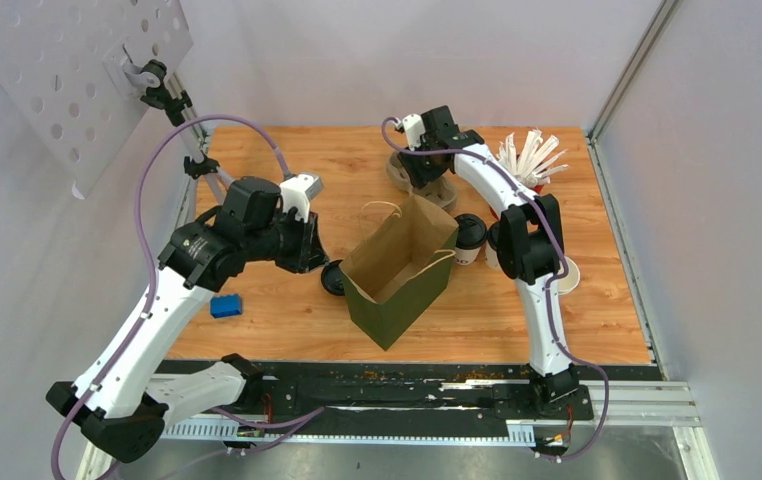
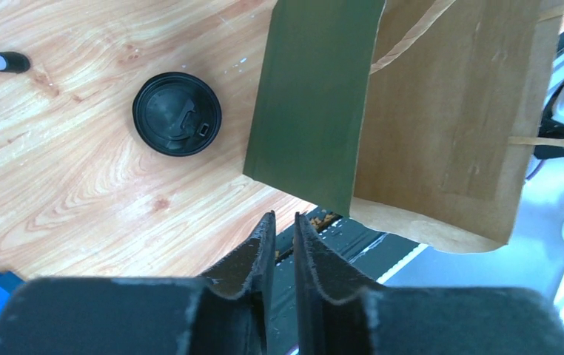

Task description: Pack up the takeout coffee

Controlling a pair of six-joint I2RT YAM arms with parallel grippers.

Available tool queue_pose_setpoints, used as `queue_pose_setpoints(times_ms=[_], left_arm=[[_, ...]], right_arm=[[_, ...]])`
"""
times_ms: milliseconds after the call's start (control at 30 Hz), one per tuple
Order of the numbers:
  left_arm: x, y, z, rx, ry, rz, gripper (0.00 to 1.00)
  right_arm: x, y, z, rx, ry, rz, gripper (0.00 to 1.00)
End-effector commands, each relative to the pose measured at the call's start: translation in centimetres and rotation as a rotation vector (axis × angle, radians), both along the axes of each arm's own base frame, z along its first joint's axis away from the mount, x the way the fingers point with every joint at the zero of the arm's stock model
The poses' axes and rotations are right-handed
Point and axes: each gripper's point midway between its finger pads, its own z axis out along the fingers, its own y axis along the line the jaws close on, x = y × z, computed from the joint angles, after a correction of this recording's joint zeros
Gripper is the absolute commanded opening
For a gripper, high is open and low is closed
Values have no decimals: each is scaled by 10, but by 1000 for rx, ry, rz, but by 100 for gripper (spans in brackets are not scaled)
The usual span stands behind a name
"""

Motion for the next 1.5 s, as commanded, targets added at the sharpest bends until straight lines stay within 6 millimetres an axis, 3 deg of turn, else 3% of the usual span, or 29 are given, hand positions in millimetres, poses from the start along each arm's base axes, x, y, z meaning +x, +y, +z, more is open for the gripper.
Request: queue_pose_setpoints(times_ms=[0, 167, 333, 467, 700, 1233, 1467], left_arm=[[4, -6, 32, -71, -77, 1, 26], [8, -8, 37, -73, -81, 3, 32], [11, -7, 40, -69, -94, 13, 37], [18, -10, 51, -83, -124, 21, 48], [27, -25, 52, -102, -110, -18, 52], [23, -21, 42, -77, -100, -30, 58], [22, -21, 42, -73, -103, -40, 60]], right_arm=[[-9, -1, 11, -29, -5, 47, 54], [-12, 0, 5, -38, 2, 81, 54], [-13, 0, 0, -49, 13, 92, 45], [-12, 2, 5, -39, 2, 98, 39], [-9, 1, 14, -41, -20, 89, 32], [-1, 9, 75, 56, -148, 67, 31], [-1, 10, 78, 58, -150, 66, 32]])
